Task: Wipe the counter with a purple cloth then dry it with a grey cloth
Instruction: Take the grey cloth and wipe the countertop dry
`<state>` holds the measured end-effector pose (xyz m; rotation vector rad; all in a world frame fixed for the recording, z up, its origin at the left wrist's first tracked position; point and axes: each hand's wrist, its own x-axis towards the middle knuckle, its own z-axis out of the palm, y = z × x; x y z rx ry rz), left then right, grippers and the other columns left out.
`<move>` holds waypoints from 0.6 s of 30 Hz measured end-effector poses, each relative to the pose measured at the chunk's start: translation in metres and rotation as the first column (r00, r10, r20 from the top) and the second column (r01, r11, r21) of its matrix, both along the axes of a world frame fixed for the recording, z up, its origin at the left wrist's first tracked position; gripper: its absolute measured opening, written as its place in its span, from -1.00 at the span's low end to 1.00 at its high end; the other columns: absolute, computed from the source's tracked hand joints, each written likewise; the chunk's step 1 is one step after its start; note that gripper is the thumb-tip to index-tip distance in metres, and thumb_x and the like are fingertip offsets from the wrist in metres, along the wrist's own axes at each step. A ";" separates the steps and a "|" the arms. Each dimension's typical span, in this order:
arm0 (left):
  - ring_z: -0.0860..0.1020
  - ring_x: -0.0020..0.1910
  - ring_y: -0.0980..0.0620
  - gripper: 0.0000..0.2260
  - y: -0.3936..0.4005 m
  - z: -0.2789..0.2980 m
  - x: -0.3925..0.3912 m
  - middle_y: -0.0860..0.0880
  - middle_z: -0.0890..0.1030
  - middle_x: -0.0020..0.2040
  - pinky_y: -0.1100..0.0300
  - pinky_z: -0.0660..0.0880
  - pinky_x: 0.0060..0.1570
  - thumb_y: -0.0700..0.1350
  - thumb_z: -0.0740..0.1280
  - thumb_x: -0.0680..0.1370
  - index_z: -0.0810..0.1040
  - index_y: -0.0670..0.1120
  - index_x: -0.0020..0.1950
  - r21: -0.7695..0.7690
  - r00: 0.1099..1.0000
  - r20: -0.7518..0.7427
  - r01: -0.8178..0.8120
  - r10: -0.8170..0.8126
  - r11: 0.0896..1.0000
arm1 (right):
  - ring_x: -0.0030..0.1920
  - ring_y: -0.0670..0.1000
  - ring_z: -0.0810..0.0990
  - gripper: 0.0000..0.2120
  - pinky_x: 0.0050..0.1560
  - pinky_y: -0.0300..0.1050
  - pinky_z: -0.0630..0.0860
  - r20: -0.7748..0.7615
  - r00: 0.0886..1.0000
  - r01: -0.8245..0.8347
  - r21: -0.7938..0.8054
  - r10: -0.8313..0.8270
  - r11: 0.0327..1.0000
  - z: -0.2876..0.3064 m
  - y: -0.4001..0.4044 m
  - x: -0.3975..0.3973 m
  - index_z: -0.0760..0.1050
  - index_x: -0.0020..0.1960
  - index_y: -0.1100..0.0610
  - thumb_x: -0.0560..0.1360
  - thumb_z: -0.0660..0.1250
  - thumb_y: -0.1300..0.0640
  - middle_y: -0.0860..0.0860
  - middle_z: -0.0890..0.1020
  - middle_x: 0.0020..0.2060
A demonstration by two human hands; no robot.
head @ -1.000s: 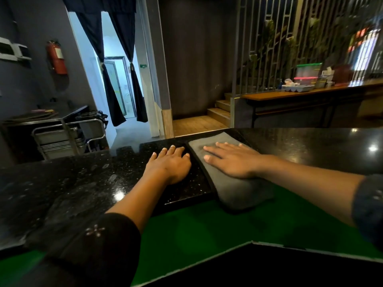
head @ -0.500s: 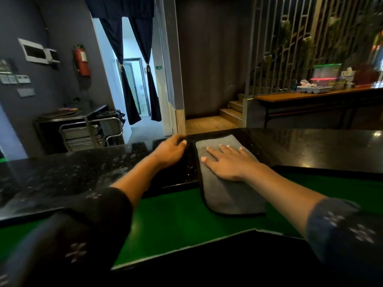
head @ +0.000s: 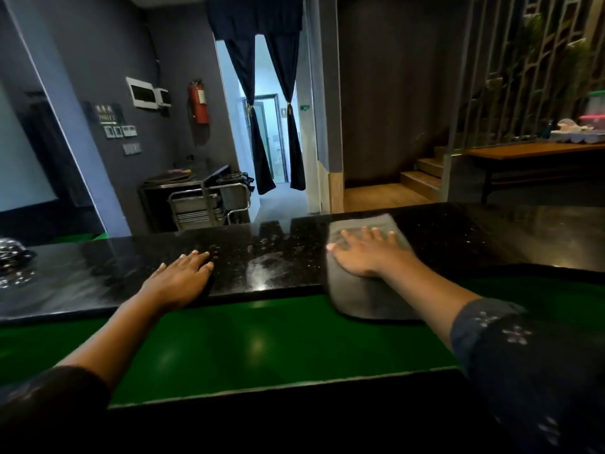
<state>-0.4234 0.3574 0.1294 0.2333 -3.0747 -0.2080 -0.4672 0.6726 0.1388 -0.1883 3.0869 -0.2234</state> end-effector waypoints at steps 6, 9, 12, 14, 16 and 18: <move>-0.01 0.55 0.01 -0.54 -0.001 0.005 0.004 -0.02 0.03 0.57 -0.06 -0.10 0.48 0.09 -0.08 0.65 0.08 0.03 0.55 0.050 1.000 0.010 -0.004 0.004 0.999 | 0.55 0.23 -0.15 -0.33 0.45 0.31 -0.29 -0.034 0.958 -0.286 -0.008 0.285 0.958 -0.003 -0.118 0.037 -0.10 0.58 -0.05 0.56 -0.19 -0.34 0.19 -0.10 0.56; -0.02 0.55 0.00 -0.54 -0.002 0.004 0.007 -0.03 0.02 0.57 -0.05 -0.11 0.48 0.08 -0.08 0.65 0.07 0.02 0.55 0.057 1.000 0.020 0.004 -0.005 0.998 | 0.56 0.16 -0.14 -0.34 0.46 0.26 -0.28 -0.030 0.933 -0.359 -0.016 0.358 0.933 -0.006 -0.112 0.043 -0.09 0.57 -0.11 0.55 -0.21 -0.36 0.11 -0.08 0.57; -0.03 0.55 -0.01 -0.54 -0.004 0.003 0.006 -0.03 0.01 0.57 -0.05 -0.11 0.48 0.07 -0.09 0.66 0.05 0.01 0.55 0.047 1.000 0.026 0.004 -0.005 0.999 | 0.56 0.10 -0.08 -0.36 0.46 0.22 -0.23 -0.055 0.935 -0.351 0.012 0.351 0.936 -0.009 -0.066 0.032 -0.08 0.56 -0.16 0.54 -0.24 -0.38 0.02 -0.05 0.58; -0.03 0.55 -0.01 -0.54 -0.005 0.001 0.004 -0.03 0.01 0.57 -0.05 -0.11 0.48 0.07 -0.09 0.66 0.05 0.00 0.56 0.040 1.000 0.025 0.005 -0.006 0.999 | 0.56 0.08 -0.06 -0.36 0.47 0.21 -0.18 -0.047 0.958 -0.281 0.024 0.282 0.959 -0.008 -0.033 0.016 -0.07 0.56 -0.17 0.54 -0.24 -0.38 0.00 -0.03 0.58; -0.02 0.55 -0.01 -0.54 -0.005 0.001 0.002 -0.03 0.01 0.57 -0.05 -0.10 0.48 0.07 -0.08 0.65 0.05 0.00 0.56 0.023 1.000 0.008 0.005 -0.005 1.000 | 0.56 0.07 -0.06 -0.36 0.48 0.20 -0.16 -0.023 0.980 -0.199 0.023 0.200 0.980 -0.005 -0.013 0.000 -0.08 0.56 -0.18 0.54 -0.23 -0.38 0.00 -0.04 0.58; 0.00 0.54 0.01 -0.54 -0.005 0.000 -0.002 -0.02 0.02 0.57 -0.04 -0.08 0.48 0.07 -0.07 0.65 0.07 0.01 0.55 0.010 1.000 -0.014 0.004 -0.004 1.000 | 0.56 0.10 -0.08 -0.35 0.48 0.21 -0.16 -0.005 0.993 -0.115 0.018 0.115 0.993 -0.003 -0.012 -0.014 -0.09 0.56 -0.16 0.54 -0.23 -0.38 0.04 -0.06 0.58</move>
